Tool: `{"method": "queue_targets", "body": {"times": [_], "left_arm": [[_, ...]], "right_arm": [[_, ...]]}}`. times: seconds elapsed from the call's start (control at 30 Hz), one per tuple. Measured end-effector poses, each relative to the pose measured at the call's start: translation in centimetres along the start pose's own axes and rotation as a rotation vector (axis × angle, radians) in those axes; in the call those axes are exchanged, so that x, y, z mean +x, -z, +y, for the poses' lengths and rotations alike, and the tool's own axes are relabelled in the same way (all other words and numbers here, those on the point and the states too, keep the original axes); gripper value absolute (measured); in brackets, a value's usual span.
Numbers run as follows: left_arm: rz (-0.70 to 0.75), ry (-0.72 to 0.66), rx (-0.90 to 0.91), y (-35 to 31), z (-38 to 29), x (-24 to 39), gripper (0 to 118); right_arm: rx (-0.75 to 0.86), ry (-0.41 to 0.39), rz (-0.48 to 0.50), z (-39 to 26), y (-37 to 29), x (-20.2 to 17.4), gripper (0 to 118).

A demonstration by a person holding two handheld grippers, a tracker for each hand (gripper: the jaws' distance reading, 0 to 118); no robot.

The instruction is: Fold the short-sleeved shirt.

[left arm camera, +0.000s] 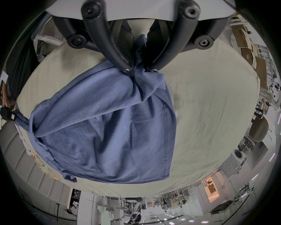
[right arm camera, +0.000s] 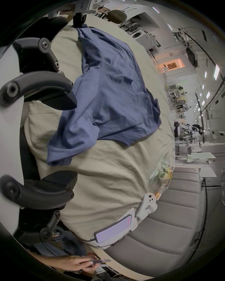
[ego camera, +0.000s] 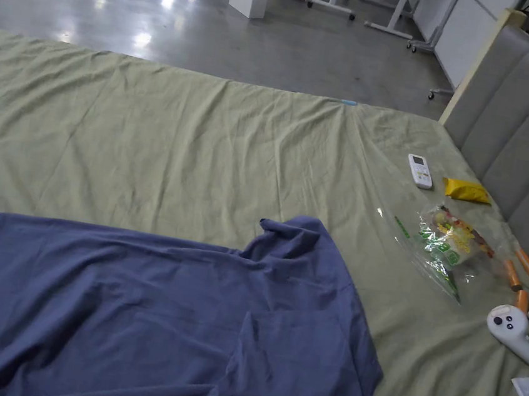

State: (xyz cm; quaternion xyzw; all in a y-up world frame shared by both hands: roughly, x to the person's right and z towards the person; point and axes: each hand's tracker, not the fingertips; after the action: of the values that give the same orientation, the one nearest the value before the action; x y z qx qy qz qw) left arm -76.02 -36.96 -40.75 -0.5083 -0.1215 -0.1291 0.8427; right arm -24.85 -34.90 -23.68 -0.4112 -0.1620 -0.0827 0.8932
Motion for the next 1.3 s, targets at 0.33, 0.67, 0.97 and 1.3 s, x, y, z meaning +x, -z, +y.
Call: {"method": "queue_targets", "body": {"times": [0.33, 0.67, 0.97, 1.3], "left_arm": [[-0.047, -0.067, 0.028, -0.6, -0.3, -1.2, 13], [-0.252, -0.353, 0.248, -7.3, 0.0, -5.8, 11], [-0.333, -0.395, 0.249, -7.8, 0.1, -6.2, 11], [-0.401, -0.480, 0.256, -7.2, 1.3, -8.0, 11]], "right_arm": [[0.013, -0.003, 0.039, 0.5, -0.4, -0.9, 4], [0.148, 0.166, 0.038, 0.4, -5.4, 2.0, 2], [0.170, 0.163, 0.080, 0.6, -5.6, 1.8, 2], [0.293, 0.222, 0.143, 3.9, -6.3, 1.6, 2]]}}
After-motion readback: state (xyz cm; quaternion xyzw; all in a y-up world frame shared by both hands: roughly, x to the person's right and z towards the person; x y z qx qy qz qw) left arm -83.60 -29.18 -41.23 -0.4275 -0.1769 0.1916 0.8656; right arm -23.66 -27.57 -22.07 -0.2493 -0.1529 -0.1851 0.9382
